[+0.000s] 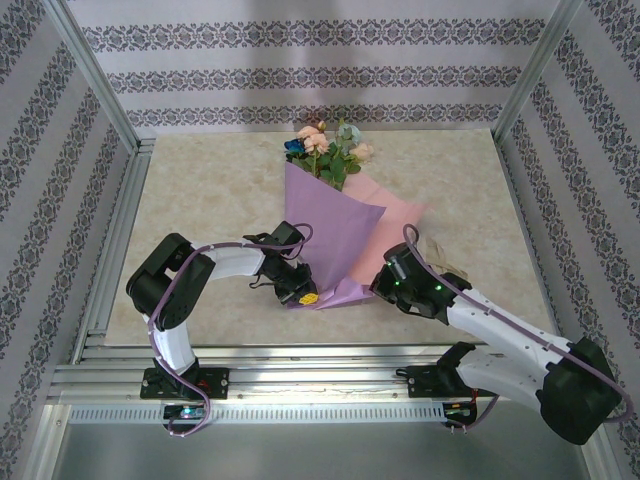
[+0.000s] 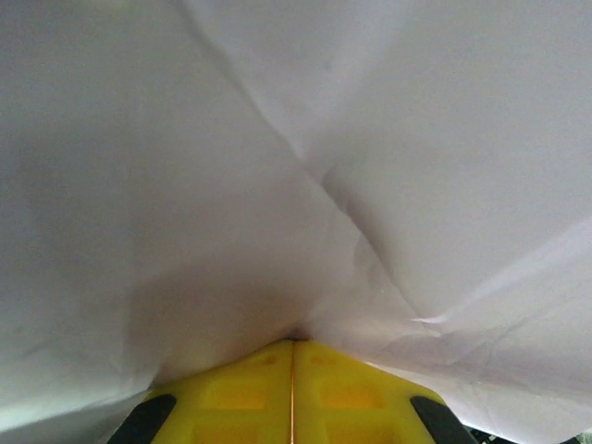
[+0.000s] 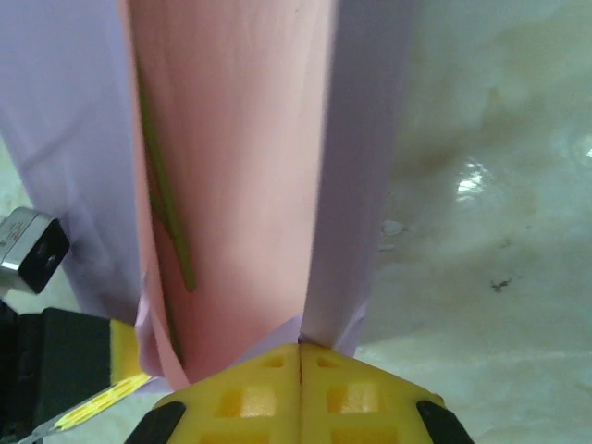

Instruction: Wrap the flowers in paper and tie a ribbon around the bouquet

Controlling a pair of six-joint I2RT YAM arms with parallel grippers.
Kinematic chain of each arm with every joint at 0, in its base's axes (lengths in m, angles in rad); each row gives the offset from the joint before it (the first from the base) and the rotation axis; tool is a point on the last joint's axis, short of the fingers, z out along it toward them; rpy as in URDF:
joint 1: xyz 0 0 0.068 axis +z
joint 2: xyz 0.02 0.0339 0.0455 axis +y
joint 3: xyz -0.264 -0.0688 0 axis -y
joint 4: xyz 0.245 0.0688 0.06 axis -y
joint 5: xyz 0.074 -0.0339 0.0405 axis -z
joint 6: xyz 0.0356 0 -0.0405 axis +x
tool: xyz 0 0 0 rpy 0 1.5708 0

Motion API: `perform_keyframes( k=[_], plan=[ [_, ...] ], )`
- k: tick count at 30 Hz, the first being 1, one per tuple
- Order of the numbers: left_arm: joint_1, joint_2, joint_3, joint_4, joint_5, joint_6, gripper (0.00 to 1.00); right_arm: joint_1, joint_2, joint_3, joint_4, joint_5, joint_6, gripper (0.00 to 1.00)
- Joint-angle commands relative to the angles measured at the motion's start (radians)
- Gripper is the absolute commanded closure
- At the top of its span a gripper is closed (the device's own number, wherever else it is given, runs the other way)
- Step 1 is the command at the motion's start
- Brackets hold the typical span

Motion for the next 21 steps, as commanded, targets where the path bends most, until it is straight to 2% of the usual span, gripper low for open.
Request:
perform_keyframes(
  k=[1, 7, 14, 21],
  plan=[
    [-0.003, 0.031, -0.017, -0.01, -0.045, 0.007, 0.92, 0.039, 0.015, 0.078, 0.021, 0.042, -0.06, 1.0],
    [-0.002, 0.037, -0.019, -0.003, -0.048, 0.007, 0.92, 0.101, 0.098, 0.184, 0.116, 0.019, -0.126, 1.0],
    [0.011, 0.011, -0.054, 0.036, -0.062, -0.011, 0.92, 0.126, 0.3, 0.287, 0.356, -0.127, -0.167, 1.0],
    [0.036, -0.075, -0.135, 0.178, -0.105, -0.067, 0.96, 0.127, 0.514, 0.401, 0.536, -0.244, -0.14, 1.0]
  ],
)
